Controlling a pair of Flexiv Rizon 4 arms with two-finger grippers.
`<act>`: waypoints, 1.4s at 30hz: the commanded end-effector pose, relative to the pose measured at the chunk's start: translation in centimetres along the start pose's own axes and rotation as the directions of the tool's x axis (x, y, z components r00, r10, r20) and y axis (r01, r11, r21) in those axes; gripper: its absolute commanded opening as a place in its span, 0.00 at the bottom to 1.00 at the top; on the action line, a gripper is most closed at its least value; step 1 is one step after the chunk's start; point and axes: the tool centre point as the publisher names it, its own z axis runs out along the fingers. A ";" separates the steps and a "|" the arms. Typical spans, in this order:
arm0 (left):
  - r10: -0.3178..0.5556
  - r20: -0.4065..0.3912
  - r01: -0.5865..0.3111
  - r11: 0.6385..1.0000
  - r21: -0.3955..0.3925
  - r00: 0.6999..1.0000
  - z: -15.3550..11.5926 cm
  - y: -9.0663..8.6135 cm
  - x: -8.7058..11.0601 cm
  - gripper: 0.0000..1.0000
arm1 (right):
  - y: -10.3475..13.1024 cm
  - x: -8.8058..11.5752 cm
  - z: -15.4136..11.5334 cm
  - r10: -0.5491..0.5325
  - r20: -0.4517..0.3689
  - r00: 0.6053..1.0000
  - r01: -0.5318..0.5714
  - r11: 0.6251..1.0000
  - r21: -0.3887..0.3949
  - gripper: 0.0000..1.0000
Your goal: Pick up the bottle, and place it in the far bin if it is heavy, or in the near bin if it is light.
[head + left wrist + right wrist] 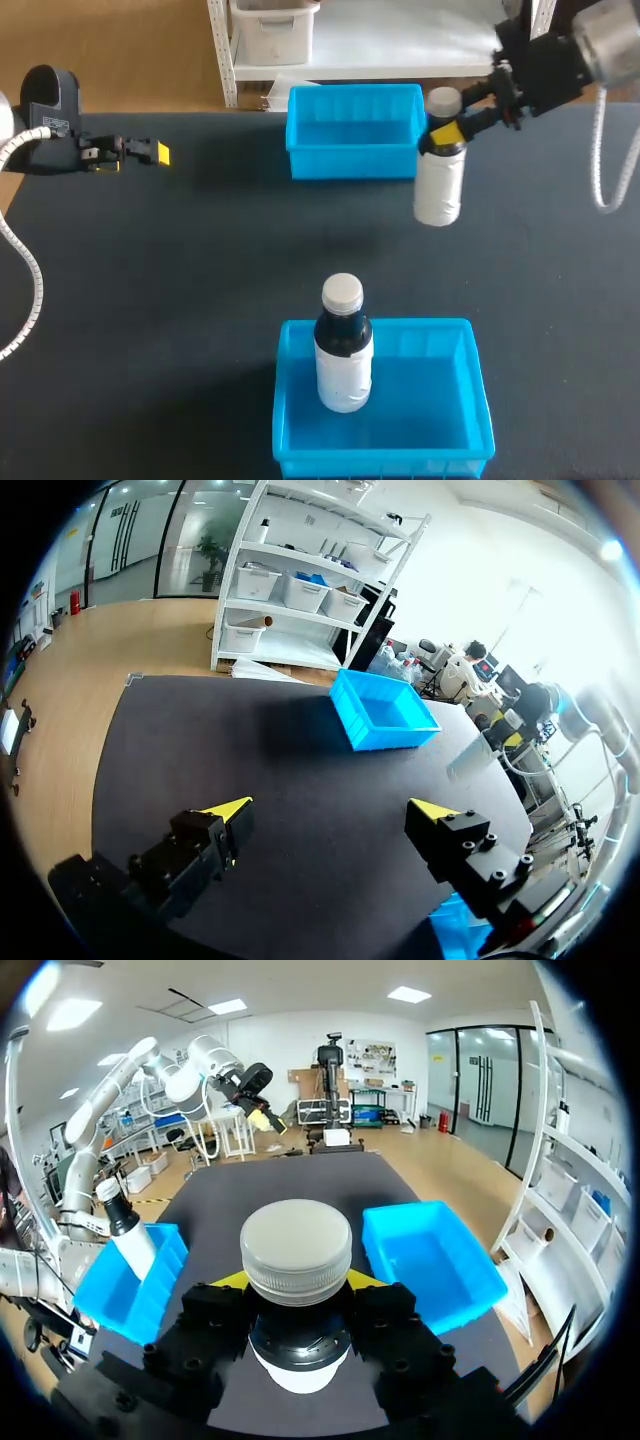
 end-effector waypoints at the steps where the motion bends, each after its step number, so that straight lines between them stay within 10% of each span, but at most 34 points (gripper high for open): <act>1: 0.000 0.000 0.000 1.000 0.000 1.000 0.0 0.0 0.0 1.00 | 2.3 0.1 -3.1 0.004 0.000 1.000 -0.004 0.993 0.120 0.00; 10: 0.000 0.000 0.000 1.000 0.000 1.000 0.0 0.0 0.0 1.00 | 5.4 -0.4 -6.4 0.013 -0.019 1.000 -0.010 0.989 0.147 0.00; 19: 0.000 0.000 0.000 1.000 0.000 1.000 0.0 0.0 0.0 1.00 | 10.5 -1.8 -7.5 -0.035 0.070 0.997 0.034 0.999 0.014 0.00; 42: 0.000 0.000 0.000 1.000 0.000 1.000 0.0 0.0 0.0 1.00 | 22.5 -4.9 -4.5 -0.143 0.101 0.985 0.162 0.962 -0.219 0.00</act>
